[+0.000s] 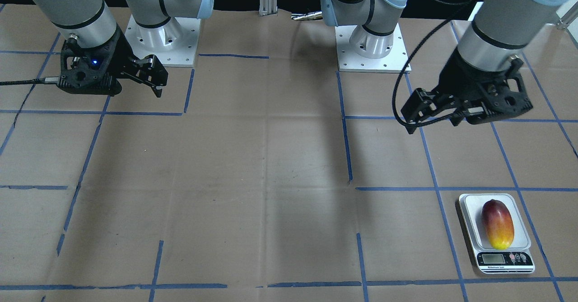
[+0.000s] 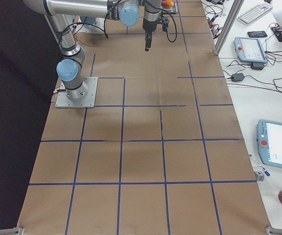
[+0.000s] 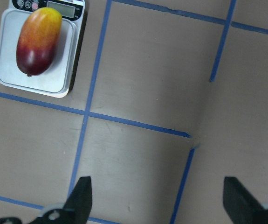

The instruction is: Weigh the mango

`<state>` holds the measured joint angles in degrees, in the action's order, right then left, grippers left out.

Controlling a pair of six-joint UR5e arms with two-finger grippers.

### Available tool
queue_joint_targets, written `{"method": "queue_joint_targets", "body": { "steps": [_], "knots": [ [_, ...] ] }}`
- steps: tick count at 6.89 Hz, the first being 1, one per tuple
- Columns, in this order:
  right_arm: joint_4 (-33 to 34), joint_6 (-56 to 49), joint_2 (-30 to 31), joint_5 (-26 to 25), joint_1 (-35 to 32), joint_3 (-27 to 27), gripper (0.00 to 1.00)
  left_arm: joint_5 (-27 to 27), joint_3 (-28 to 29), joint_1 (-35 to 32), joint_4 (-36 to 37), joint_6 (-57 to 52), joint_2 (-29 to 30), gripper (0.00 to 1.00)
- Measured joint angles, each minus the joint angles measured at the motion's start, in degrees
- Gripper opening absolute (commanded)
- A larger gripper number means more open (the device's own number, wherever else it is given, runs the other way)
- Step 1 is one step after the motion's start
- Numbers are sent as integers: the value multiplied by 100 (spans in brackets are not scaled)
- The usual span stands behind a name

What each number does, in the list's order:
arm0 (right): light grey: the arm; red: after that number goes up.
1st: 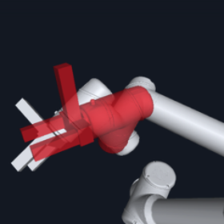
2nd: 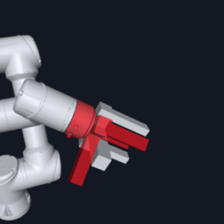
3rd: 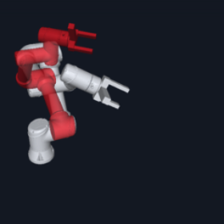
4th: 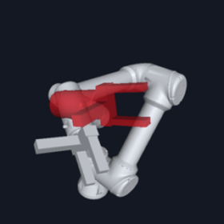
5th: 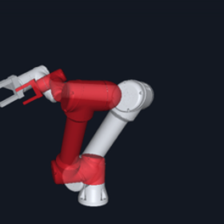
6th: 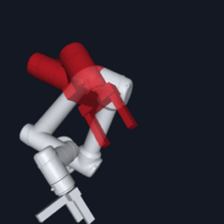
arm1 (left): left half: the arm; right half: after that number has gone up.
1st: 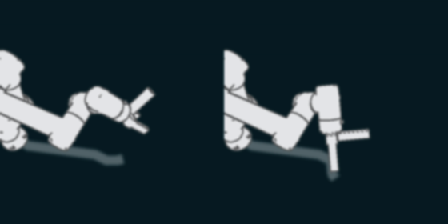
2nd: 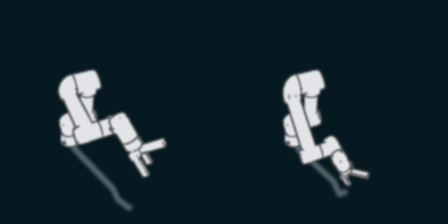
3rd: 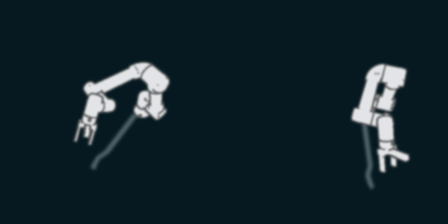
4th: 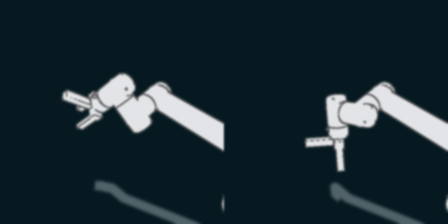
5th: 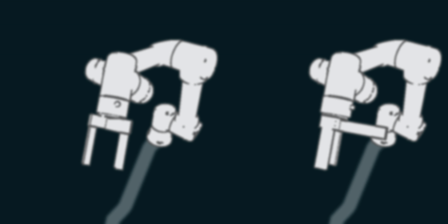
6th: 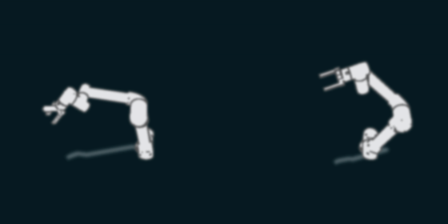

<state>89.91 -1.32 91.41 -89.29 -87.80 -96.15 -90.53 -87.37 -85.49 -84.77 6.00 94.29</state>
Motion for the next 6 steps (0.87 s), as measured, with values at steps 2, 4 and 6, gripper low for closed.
{"method": "queue_joint_targets", "body": {
  "steps": [2,4,6],
  "knots": [
    [-2,0,0,0,0,0,100,-1,-356,-509,-82,72,-184,100],
    [-2,0,0,0,0,0,100,-31,-708,-586,-98,-417,-451,100],
    [0,0,3,0,0,0,100,-32,-707,-531,-100,-624,-518,100]
  ]
}}
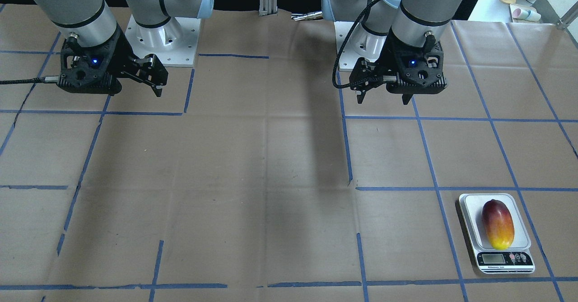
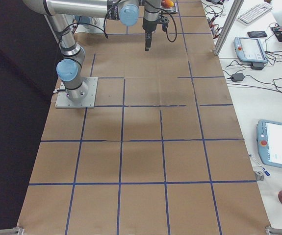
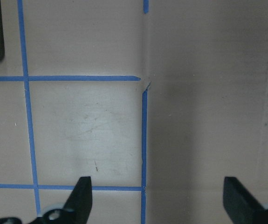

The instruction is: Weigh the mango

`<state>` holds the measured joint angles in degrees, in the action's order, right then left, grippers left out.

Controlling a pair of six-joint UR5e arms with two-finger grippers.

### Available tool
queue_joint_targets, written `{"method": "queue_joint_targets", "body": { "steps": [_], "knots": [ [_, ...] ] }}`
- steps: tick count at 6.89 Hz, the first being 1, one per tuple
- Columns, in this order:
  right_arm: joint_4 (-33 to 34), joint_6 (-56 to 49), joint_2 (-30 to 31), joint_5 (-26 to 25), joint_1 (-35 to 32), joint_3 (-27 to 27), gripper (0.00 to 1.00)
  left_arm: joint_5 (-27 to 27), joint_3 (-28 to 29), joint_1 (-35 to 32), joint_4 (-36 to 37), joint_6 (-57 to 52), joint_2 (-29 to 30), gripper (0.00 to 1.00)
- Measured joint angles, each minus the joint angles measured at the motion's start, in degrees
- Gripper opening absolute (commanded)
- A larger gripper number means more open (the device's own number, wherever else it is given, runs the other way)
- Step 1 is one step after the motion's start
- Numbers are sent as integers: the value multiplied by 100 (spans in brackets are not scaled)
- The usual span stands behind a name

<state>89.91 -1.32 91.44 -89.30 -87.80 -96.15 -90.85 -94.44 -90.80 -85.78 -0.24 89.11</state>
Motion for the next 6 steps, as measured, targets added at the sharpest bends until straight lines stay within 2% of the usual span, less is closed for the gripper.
{"method": "queue_joint_targets", "body": {
  "steps": [2,6],
  "knots": [
    [0,0,-2,0,0,0,100,43,34,226,-6,-67,-3,100],
    [0,0,-3,0,0,0,100,59,31,266,-9,-74,-16,100]
  ]
}}
